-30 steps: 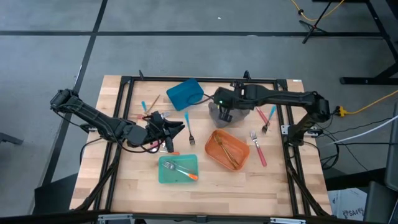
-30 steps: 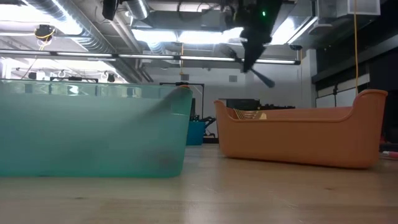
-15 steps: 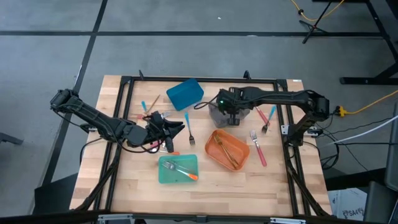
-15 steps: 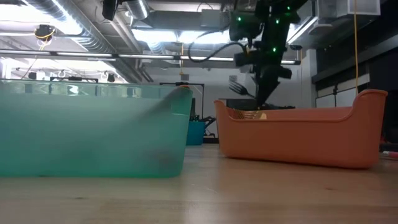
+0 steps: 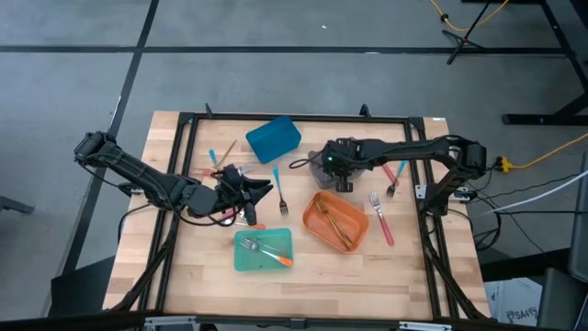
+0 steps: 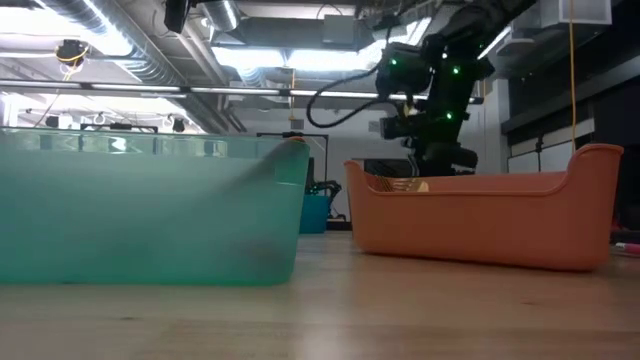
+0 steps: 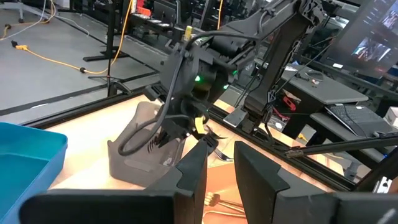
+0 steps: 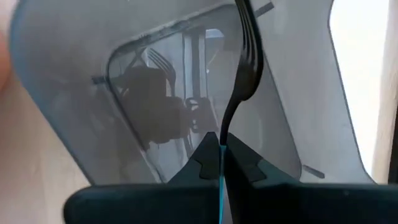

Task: Sort silverware by color (type)
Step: Put the blue fork into the black bin, then put the pink fork into the blue bin

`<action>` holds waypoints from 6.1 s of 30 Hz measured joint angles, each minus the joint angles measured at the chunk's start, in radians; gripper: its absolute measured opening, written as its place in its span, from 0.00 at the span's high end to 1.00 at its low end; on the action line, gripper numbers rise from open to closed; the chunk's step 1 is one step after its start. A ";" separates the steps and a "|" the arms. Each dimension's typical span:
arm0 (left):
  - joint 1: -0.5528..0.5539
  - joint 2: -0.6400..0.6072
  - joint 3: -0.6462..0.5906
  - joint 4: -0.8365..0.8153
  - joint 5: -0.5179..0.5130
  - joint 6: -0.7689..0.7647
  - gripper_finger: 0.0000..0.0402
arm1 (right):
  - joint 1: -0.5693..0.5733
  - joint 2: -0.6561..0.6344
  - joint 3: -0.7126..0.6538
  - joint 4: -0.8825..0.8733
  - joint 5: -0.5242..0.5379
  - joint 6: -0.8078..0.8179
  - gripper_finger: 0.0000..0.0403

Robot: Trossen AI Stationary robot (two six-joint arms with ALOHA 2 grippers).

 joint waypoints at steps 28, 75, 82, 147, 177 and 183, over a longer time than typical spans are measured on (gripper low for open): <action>0.000 0.000 0.000 -0.005 0.000 -0.006 0.82 | 0.002 0.011 -0.071 0.134 0.016 -0.013 1.00; 0.000 0.000 0.000 -0.006 0.000 -0.007 0.82 | 0.002 0.013 0.054 0.089 0.012 -0.014 0.85; 0.000 0.000 0.000 -0.019 0.000 -0.007 0.82 | 0.002 0.013 0.226 -0.144 0.012 -0.014 0.85; 0.000 0.000 0.000 -0.107 0.000 -0.058 0.82 | 0.252 -0.388 -0.231 -0.737 -0.104 0.227 0.85; 0.000 0.000 0.000 -0.107 0.000 -0.058 0.82 | 0.252 -0.388 -0.227 -0.566 -0.252 1.266 0.85; 0.000 0.000 0.000 -0.107 0.000 -0.058 0.82 | 0.252 -0.388 -0.227 -0.566 -0.242 1.299 0.85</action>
